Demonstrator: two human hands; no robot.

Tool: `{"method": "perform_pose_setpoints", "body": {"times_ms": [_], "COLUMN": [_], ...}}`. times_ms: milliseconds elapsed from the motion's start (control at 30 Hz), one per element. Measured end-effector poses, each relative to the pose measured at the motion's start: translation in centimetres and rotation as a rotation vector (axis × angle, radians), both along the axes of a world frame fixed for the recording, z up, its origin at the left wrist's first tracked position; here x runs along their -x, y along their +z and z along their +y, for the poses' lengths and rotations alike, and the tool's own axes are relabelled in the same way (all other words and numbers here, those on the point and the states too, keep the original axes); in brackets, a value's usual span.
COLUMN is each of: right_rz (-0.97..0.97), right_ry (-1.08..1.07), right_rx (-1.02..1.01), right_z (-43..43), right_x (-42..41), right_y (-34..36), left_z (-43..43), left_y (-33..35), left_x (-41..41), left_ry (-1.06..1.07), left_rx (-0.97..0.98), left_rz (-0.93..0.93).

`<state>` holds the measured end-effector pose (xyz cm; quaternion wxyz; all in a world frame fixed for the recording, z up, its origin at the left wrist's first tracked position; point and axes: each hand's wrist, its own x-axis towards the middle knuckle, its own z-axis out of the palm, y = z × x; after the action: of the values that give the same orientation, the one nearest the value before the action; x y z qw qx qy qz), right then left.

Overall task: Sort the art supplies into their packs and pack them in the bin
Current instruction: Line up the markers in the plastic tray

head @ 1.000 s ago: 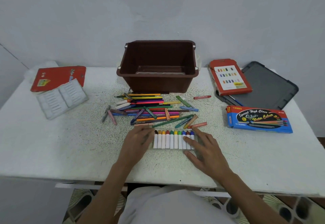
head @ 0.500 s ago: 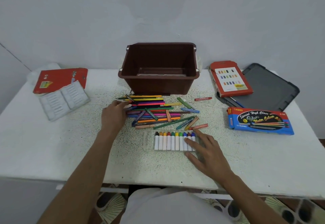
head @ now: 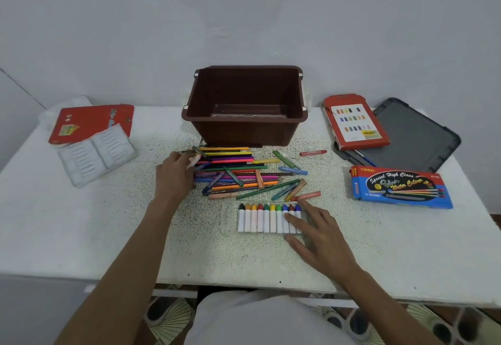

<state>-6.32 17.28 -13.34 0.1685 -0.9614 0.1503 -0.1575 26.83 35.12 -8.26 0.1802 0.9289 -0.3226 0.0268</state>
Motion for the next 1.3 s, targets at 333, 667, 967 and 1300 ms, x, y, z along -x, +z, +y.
{"method": "perform_pose_setpoints", "body": {"times_ms": [333, 667, 967, 1300], "right_rz": [0.014, 0.022, 0.005, 0.009], "right_ry": [-0.003, -0.009, 0.001, 0.005], "right_rx": [0.007, 0.004, -0.008, -0.005], "right_z": [-0.1, 0.0, 0.0, 0.1], "right_x": [0.0, 0.0, 0.0, 0.1], "right_y": [-0.1, -0.1, 0.1, 0.1], "left_z": [-0.4, 1.4, 1.7, 2.8], "left_y": [3.4, 0.9, -1.1, -2.2], "left_x": [6.1, 10.3, 10.6, 10.0], "left_ry": [-0.101, -0.230, -0.335, -0.413], "left_rx": [0.532, 0.272, 0.150, 0.063], "left_rz": [0.758, 0.660, 0.347, 0.194]}}
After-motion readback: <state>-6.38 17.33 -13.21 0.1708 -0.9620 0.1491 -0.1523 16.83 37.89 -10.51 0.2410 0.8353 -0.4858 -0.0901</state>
